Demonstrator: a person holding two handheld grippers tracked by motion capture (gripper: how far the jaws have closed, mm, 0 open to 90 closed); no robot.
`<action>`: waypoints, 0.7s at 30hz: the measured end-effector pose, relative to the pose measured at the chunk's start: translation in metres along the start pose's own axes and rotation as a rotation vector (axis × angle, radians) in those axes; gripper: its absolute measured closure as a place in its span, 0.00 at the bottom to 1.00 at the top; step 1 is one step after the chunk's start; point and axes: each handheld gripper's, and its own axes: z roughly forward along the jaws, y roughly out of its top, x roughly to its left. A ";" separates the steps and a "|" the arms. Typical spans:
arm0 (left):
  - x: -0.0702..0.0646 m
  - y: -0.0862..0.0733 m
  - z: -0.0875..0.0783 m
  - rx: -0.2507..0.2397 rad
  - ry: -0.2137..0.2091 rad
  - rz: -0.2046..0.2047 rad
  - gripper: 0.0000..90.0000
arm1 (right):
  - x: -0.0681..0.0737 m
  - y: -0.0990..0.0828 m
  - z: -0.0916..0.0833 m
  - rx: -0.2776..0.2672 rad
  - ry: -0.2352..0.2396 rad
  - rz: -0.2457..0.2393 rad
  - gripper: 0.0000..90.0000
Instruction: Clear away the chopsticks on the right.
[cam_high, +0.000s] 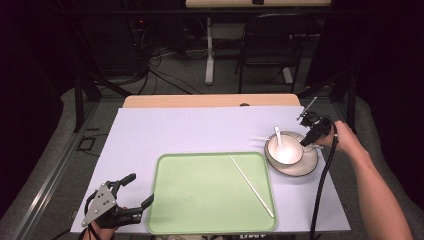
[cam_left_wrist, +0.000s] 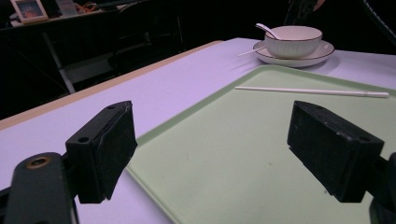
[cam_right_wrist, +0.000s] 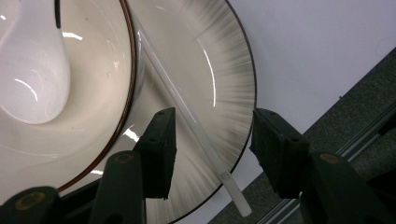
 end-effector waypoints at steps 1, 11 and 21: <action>0.000 0.000 0.000 0.000 0.001 -0.003 0.17 | 0.000 0.000 0.001 0.009 0.000 -0.006 0.58; 0.000 0.000 0.001 0.005 0.000 0.002 0.17 | 0.002 -0.002 0.018 0.050 0.038 -0.019 0.75; 0.000 0.000 0.001 0.006 0.001 0.003 0.17 | 0.005 -0.004 0.021 0.047 0.024 -0.023 0.89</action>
